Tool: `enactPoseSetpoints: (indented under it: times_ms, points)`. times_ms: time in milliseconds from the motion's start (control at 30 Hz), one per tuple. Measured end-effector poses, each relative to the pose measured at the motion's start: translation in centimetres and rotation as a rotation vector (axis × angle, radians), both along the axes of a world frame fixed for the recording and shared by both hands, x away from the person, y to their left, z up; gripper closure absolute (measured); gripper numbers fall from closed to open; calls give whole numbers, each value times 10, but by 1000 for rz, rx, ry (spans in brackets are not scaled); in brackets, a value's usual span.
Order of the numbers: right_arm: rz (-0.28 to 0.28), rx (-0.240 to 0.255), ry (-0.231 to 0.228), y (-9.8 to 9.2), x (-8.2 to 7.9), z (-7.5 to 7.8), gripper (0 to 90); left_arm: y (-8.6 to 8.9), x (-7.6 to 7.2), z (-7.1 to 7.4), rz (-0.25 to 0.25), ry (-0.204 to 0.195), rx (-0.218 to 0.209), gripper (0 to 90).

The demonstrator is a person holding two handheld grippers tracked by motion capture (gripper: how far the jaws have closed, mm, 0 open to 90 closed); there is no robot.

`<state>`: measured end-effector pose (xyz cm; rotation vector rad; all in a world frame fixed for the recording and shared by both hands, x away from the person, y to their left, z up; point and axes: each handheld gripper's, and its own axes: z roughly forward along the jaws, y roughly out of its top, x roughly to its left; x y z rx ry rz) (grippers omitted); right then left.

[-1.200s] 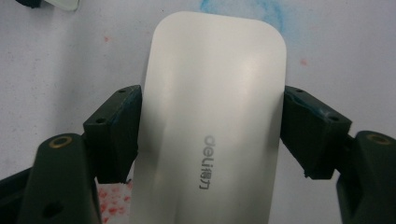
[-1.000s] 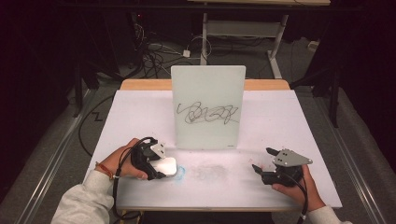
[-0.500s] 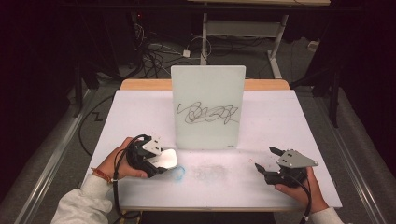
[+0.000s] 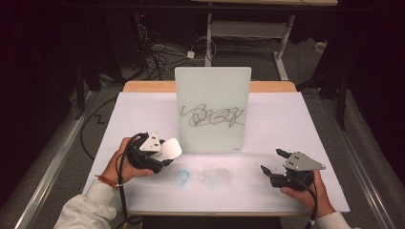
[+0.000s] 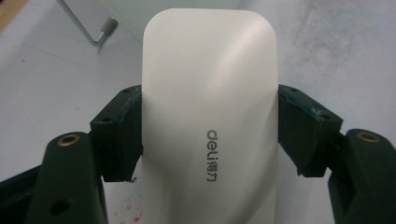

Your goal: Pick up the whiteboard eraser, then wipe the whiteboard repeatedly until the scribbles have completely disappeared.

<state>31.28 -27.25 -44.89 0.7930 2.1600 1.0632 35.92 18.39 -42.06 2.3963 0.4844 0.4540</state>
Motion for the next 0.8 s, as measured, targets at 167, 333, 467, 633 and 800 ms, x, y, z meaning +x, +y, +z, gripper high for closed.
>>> enactPoseSetpoints:
  times_ms: [167,333,467,633,800]
  points:
    - [-6,5,-10,-1,-1,0,242,0,-3,4,61,-53,-65,291]
    - [-9,15,-31,2,-1,3,244,0,-5,7,102,-91,-104,291]
    - [-6,9,-36,3,-1,3,244,-2,-10,11,132,-135,-145,291]
    - [-7,12,-39,3,-1,3,244,-9,-14,14,147,-186,-160,291]
    - [-5,9,-48,3,-4,3,244,-20,-14,16,150,-207,-150,291]
